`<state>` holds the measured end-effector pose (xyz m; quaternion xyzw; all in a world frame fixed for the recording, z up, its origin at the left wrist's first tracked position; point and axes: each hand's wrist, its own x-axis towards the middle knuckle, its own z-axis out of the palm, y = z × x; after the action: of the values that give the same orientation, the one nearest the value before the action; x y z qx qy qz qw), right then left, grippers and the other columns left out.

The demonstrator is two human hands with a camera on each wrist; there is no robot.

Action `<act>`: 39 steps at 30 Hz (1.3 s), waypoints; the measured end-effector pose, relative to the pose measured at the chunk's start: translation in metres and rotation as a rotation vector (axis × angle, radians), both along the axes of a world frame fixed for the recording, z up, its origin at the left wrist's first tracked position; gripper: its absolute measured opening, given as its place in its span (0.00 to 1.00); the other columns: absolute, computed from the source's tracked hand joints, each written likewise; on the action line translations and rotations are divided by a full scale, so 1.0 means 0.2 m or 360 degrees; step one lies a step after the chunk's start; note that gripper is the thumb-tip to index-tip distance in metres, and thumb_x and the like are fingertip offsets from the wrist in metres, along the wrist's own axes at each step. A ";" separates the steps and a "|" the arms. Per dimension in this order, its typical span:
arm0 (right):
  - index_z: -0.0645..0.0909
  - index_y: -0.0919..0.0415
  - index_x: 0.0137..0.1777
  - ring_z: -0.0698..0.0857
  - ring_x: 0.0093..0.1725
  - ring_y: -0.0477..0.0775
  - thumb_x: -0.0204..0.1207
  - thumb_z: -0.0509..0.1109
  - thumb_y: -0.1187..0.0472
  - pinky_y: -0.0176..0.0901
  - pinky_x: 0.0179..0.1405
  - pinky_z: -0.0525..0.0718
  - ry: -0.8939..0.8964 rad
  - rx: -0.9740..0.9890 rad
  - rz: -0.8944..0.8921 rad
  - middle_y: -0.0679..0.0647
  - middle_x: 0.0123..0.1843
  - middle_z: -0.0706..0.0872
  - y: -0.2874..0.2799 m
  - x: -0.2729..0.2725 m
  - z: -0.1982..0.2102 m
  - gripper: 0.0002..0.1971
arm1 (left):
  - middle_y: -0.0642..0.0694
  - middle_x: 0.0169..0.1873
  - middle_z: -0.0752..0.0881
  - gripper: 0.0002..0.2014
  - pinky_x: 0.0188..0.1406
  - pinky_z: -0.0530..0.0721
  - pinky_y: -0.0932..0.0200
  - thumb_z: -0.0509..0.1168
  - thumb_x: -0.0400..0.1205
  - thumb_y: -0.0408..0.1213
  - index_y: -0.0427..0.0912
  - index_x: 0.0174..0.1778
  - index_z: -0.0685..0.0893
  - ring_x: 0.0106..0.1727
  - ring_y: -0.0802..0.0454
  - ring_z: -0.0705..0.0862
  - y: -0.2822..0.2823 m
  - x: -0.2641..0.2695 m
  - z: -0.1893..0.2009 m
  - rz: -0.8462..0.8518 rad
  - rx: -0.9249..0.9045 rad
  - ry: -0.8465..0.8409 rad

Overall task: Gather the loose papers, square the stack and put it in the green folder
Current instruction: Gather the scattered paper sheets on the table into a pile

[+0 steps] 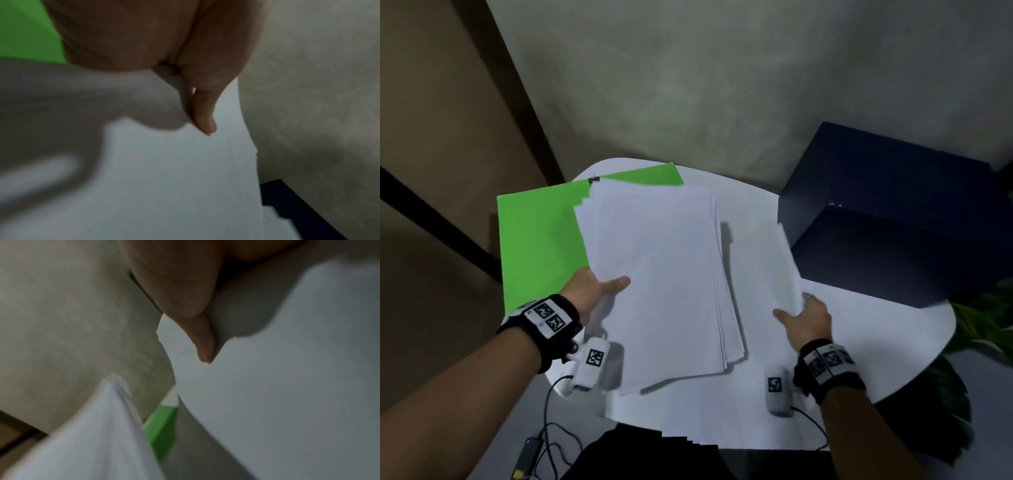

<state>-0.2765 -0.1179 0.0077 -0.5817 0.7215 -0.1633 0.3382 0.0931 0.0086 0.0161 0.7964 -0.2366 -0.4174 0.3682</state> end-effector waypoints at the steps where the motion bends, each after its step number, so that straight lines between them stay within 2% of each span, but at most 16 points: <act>1: 0.83 0.58 0.62 0.89 0.56 0.60 0.68 0.81 0.59 0.51 0.59 0.87 -0.0080 -0.0106 -0.0009 0.56 0.57 0.90 -0.02 -0.01 0.10 0.22 | 0.44 0.19 0.74 0.29 0.24 0.66 0.60 0.80 0.62 0.59 0.37 0.31 0.76 0.22 0.49 0.73 0.01 -0.01 -0.05 -0.0033 0.0148 -0.0042; 4: 0.85 0.57 0.53 0.91 0.46 0.53 0.66 0.82 0.65 0.48 0.49 0.89 -0.0401 -0.0391 -0.0027 0.51 0.47 0.92 -0.03 0.01 0.43 0.16 | 0.31 0.37 0.86 0.31 0.30 0.73 0.58 0.77 0.71 0.55 0.25 0.45 0.82 0.41 0.38 0.85 0.05 -0.06 -0.18 -0.0148 0.0465 -0.0129; 7: 0.86 0.56 0.52 0.92 0.42 0.45 0.67 0.82 0.67 0.40 0.42 0.89 -0.0782 -0.0500 -0.0017 0.47 0.45 0.93 -0.02 0.07 0.68 0.15 | 0.36 0.49 0.88 0.35 0.41 0.81 0.55 0.77 0.70 0.57 0.26 0.53 0.82 0.50 0.38 0.87 0.07 -0.14 -0.22 -0.0147 0.0603 -0.0219; 9: 0.86 0.59 0.54 0.92 0.41 0.45 0.67 0.82 0.69 0.39 0.41 0.90 -0.0948 -0.0434 -0.0041 0.48 0.45 0.93 -0.03 0.12 0.67 0.16 | 0.38 0.46 0.89 0.27 0.42 0.83 0.55 0.74 0.72 0.55 0.31 0.50 0.84 0.47 0.40 0.88 0.07 -0.16 -0.23 -0.0089 0.0618 -0.0293; 11: 0.85 0.63 0.57 0.92 0.43 0.51 0.67 0.80 0.71 0.48 0.49 0.91 -0.0980 -0.0260 -0.0089 0.52 0.47 0.92 -0.05 0.20 0.52 0.18 | 0.40 0.47 0.91 0.22 0.48 0.86 0.53 0.69 0.71 0.52 0.36 0.50 0.86 0.46 0.42 0.89 0.07 -0.15 -0.24 -0.0052 0.0487 -0.0176; 13: 0.84 0.62 0.55 0.91 0.48 0.57 0.65 0.81 0.71 0.60 0.57 0.89 -0.0911 -0.0029 -0.0114 0.56 0.50 0.92 -0.05 0.27 0.30 0.18 | 0.36 0.54 0.90 0.28 0.58 0.87 0.42 0.66 0.67 0.54 0.35 0.54 0.86 0.53 0.38 0.89 0.06 -0.10 -0.28 0.0030 0.0333 0.0018; 15: 0.82 0.59 0.53 0.90 0.52 0.60 0.65 0.83 0.68 0.57 0.60 0.87 -0.0743 0.0179 -0.0129 0.57 0.54 0.91 -0.01 0.35 0.11 0.18 | 0.31 0.65 0.84 0.30 0.68 0.80 0.38 0.65 0.77 0.54 0.30 0.63 0.82 0.64 0.35 0.84 0.05 -0.04 -0.34 0.0130 0.0250 0.0154; 17: 0.79 0.61 0.63 0.86 0.62 0.61 0.68 0.82 0.64 0.51 0.66 0.83 -0.0469 0.0279 -0.0115 0.60 0.65 0.86 0.05 0.42 -0.02 0.24 | 0.32 0.73 0.77 0.30 0.74 0.74 0.38 0.60 0.85 0.53 0.30 0.73 0.75 0.72 0.35 0.78 0.05 -0.08 -0.23 0.0223 0.0210 0.0253; 19: 0.71 0.64 0.78 0.78 0.73 0.62 0.75 0.77 0.61 0.47 0.73 0.74 -0.0307 0.0384 0.0021 0.60 0.76 0.77 0.11 0.49 -0.08 0.32 | 0.33 0.74 0.76 0.32 0.74 0.73 0.42 0.61 0.85 0.54 0.31 0.76 0.73 0.73 0.36 0.76 0.03 -0.11 -0.19 0.0217 0.0203 0.0256; 21: 0.64 0.65 0.81 0.73 0.78 0.61 0.80 0.72 0.57 0.45 0.75 0.70 -0.0233 0.0447 0.0258 0.60 0.80 0.72 0.16 0.56 -0.14 0.33 | 0.36 0.69 0.79 0.32 0.65 0.77 0.50 0.66 0.82 0.53 0.30 0.73 0.74 0.69 0.37 0.79 0.03 -0.14 -0.18 0.0111 0.0270 0.0115; 24: 0.68 0.59 0.79 0.75 0.76 0.61 0.81 0.66 0.46 0.49 0.75 0.73 -0.0020 0.0357 0.0452 0.57 0.77 0.76 0.18 0.54 -0.22 0.30 | 0.36 0.59 0.83 0.27 0.56 0.78 0.50 0.74 0.77 0.47 0.33 0.63 0.75 0.59 0.38 0.82 0.03 -0.16 -0.22 -0.0080 0.0395 -0.0225; 27: 0.64 0.53 0.81 0.70 0.76 0.64 0.77 0.68 0.41 0.63 0.71 0.74 0.0471 0.0304 0.0122 0.54 0.80 0.67 0.11 0.28 -0.23 0.36 | 0.33 0.61 0.83 0.24 0.60 0.78 0.47 0.73 0.78 0.40 0.31 0.64 0.74 0.61 0.36 0.81 0.03 -0.15 -0.26 -0.0151 0.0429 -0.0340; 30: 0.61 0.58 0.82 0.71 0.73 0.67 0.71 0.73 0.37 0.65 0.67 0.76 0.0755 0.0477 -0.0141 0.59 0.78 0.68 0.09 -0.02 -0.24 0.45 | 0.34 0.63 0.83 0.23 0.65 0.77 0.45 0.72 0.79 0.38 0.31 0.65 0.75 0.63 0.36 0.81 0.04 -0.12 -0.26 -0.0157 0.0333 -0.0301; 32: 0.61 0.59 0.82 0.71 0.73 0.66 0.71 0.74 0.39 0.64 0.66 0.75 0.0773 0.0501 -0.0131 0.60 0.77 0.70 0.10 -0.10 -0.27 0.45 | 0.36 0.62 0.83 0.21 0.66 0.76 0.46 0.72 0.79 0.35 0.32 0.65 0.76 0.64 0.37 0.81 0.05 -0.09 -0.25 -0.0139 0.0223 -0.0234; 36: 0.70 0.57 0.76 0.71 0.71 0.64 0.71 0.78 0.49 0.64 0.65 0.76 0.0641 0.0290 -0.0128 0.58 0.73 0.73 0.13 -0.11 -0.29 0.35 | 0.37 0.60 0.84 0.20 0.63 0.76 0.48 0.70 0.79 0.26 0.33 0.67 0.77 0.60 0.42 0.81 0.09 -0.04 -0.21 -0.0007 0.0030 0.0001; 39: 0.69 0.61 0.77 0.74 0.73 0.65 0.70 0.79 0.50 0.63 0.66 0.79 0.0559 0.0337 -0.0074 0.60 0.74 0.74 0.13 -0.07 -0.27 0.38 | 0.36 0.60 0.85 0.20 0.62 0.77 0.48 0.69 0.79 0.22 0.33 0.67 0.78 0.59 0.41 0.82 0.10 -0.01 -0.21 0.0068 -0.0018 0.0132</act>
<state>-0.2904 -0.0911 -0.0468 -0.5457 0.7957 0.0095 0.2626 0.0907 0.0285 -0.0255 0.7812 -0.2065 -0.4407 0.3908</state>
